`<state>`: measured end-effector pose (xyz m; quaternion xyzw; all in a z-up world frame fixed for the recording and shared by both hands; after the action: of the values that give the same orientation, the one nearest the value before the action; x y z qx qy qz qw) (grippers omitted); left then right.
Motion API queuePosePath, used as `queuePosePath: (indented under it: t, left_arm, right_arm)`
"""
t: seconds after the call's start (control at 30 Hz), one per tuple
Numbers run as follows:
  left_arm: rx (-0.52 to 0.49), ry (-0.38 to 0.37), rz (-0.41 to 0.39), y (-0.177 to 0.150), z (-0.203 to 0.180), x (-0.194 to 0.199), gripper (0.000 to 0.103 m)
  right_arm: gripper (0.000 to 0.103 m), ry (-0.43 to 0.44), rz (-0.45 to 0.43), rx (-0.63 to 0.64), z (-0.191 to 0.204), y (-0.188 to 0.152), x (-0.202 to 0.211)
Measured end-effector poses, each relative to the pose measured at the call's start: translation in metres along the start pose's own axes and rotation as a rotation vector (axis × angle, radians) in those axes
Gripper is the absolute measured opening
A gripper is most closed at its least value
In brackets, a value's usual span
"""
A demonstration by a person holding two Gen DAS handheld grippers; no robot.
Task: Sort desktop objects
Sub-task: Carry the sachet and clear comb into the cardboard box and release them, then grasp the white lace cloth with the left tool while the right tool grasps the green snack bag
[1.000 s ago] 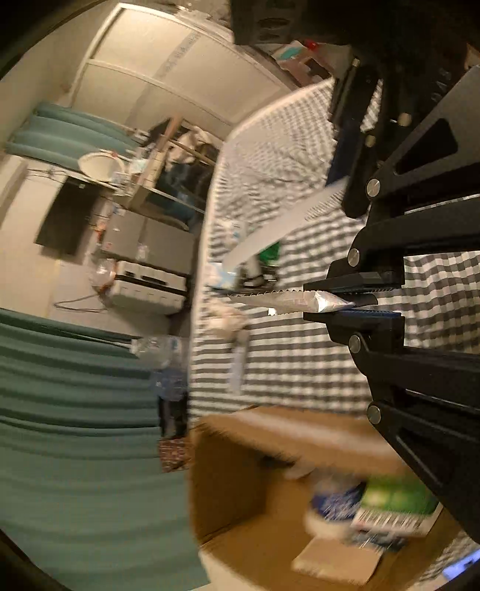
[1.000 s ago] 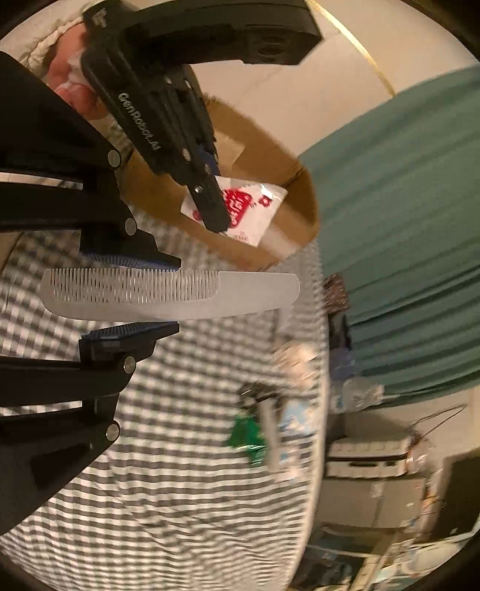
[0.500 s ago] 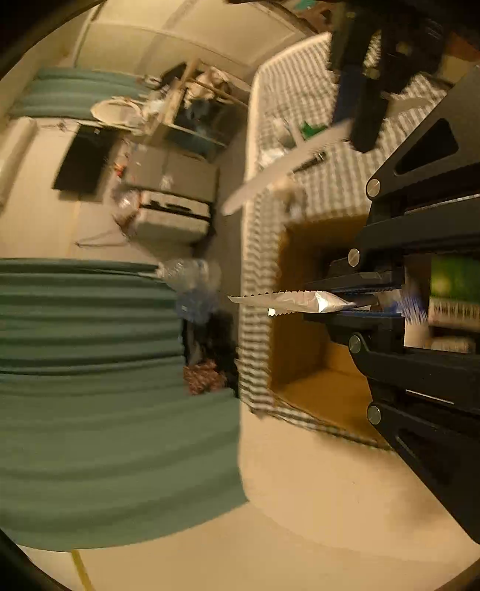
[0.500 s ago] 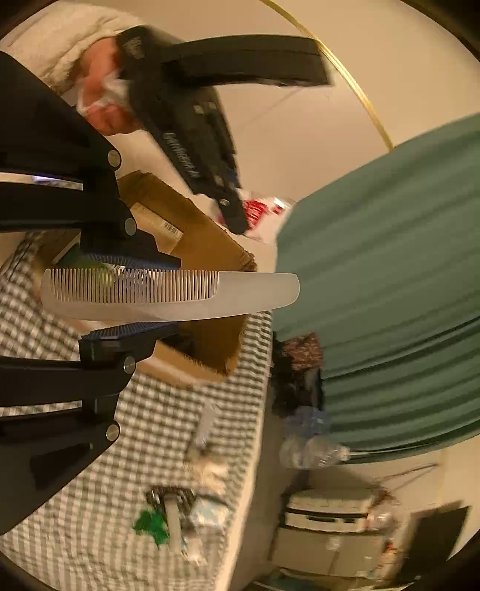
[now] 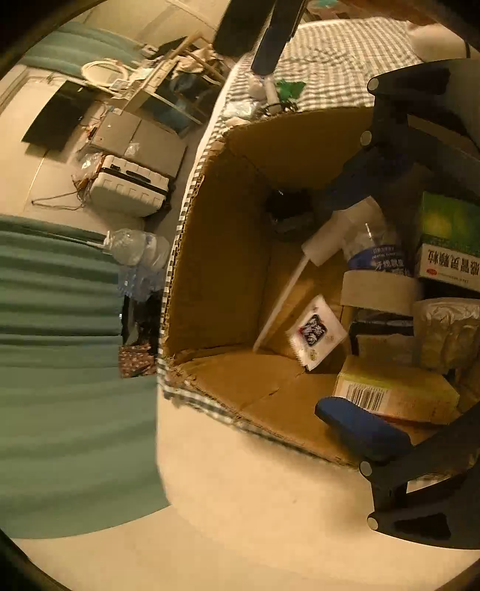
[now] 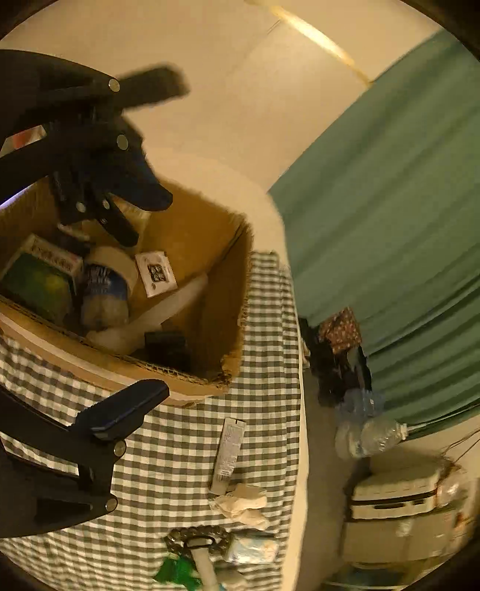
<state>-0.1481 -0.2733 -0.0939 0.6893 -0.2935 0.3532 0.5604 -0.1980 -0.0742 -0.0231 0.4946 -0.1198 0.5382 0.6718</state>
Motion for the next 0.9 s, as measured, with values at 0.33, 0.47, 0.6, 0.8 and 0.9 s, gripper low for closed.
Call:
queuePosePath:
  t: [0.33, 0.47, 0.6, 0.8, 0.9]
  left_arm:
    - [-0.073, -0.011, -0.067, 0.005, -0.063, 0.049, 0.103]
    - [-0.137, -0.035, -0.133, 0.01, -0.11, 0.077, 0.103]
    - [-0.169, -0.07, -0.16, 0.01, -0.163, 0.088, 0.103]
    - [-0.213, -0.088, -0.134, -0.005, -0.226, 0.063, 0.103]
    - [-0.221, -0.085, -0.091, -0.01, -0.246, 0.035, 0.103]
  right_arm:
    - [0.094, -0.137, -0.172, -0.106, -0.083, 0.006, 0.121]
    - [0.094, -0.206, -0.236, -0.107, -0.108, 0.006, 0.178]
    - [0.094, -0.255, -0.28, -0.101, -0.126, -0.005, 0.227]
    - [0.094, -0.317, -0.29, -0.088, -0.164, -0.026, 0.255]
    - [0.094, -0.316, -0.271, -0.088, -0.184, -0.032, 0.251]
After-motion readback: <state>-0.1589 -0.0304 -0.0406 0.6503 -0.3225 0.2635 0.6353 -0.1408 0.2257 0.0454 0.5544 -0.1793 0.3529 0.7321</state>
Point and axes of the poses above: each gripper's, at about its wrist camera, not at the fingertips, and x roughly against the way its jaws point, z to its left, y to its top, the point moved 2 cm from there along -x, roughly the way its jaws point, and after that the axes turned 2 degrees about -y, right-handed, at the moved point
